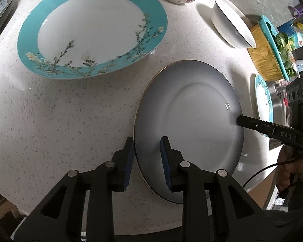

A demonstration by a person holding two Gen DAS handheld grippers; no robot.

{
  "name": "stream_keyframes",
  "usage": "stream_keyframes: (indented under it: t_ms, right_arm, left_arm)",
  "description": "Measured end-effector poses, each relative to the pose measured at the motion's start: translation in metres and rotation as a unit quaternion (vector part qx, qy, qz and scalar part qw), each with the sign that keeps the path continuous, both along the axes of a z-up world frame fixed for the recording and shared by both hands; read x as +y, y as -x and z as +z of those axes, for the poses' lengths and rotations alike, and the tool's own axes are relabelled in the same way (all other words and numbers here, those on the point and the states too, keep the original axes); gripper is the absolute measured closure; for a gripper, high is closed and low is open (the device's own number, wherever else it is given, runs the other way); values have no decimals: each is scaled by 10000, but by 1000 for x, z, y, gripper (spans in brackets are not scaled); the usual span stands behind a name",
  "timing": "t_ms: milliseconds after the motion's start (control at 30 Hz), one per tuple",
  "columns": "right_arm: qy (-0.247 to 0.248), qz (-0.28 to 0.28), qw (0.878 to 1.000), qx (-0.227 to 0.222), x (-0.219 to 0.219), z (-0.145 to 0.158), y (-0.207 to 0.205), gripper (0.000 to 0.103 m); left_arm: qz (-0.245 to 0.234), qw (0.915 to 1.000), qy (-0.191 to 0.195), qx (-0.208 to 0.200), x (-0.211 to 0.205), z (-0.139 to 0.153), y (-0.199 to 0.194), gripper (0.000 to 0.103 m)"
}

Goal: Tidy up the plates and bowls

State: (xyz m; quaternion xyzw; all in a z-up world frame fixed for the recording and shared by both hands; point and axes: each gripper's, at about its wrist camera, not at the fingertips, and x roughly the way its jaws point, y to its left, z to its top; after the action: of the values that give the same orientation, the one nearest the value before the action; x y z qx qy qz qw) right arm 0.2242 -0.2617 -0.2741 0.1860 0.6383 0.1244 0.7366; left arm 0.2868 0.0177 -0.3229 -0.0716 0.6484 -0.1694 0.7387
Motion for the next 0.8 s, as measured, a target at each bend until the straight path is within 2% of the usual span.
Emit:
stream_keyframes:
  t_ms: [167,233,267,300,367,400,467,500,533,600,633,700,800]
  right_arm:
    - [43,10,9999,-160,2,1,2,79]
    - [111,-57,9995,-282,2,5,5,79]
    - [148,-90,9991,-387,1,10,8,78]
    - [143,-129,9986,-498,0,16,12,75]
    - [95,-272,9968,-749,-5,28,20,56]
    - [70,-369,9952,-905,-9,34,25,52]
    - [17,-647,9894,-1298,-20,48,39,34]
    - [-40,-822,9852,-1501,-26,55,48,29]
    - [-111,-1035,9800,-1694,-34,62,60,19]
    - [-310,-1453,9703,-1908,-47,68,81,12]
    - [-465,-1699,9658,-1904,-55,67,92,8]
    - [-710,-2098,9567,-1886,-70,65,114,1]
    - [-945,-2661,9347,-2158,-97,66,147,0]
  left_arm:
    - [132,9999,60,-16,0,2,3,76]
    - [85,9998,20,-156,0,11,5,74]
    - [51,9996,20,-259,0,17,7,68]
    - [14,9991,40,-431,-1,27,7,55]
    - [-144,9962,203,-840,-9,51,6,39]
    - [-242,9943,267,-1000,-13,60,7,31]
    - [-565,9862,607,-1435,-31,85,6,20]
    - [-782,9794,864,-1647,-42,96,7,15]
    - [-941,9740,1057,-1771,-51,103,8,12]
    - [-1374,9586,1577,-1934,-75,110,12,7]
    - [-1567,9534,1796,-1852,-87,109,13,7]
    - [-1883,9481,2060,-1524,-116,102,16,7]
    - [-2211,9444,2072,-1278,-156,100,22,0]
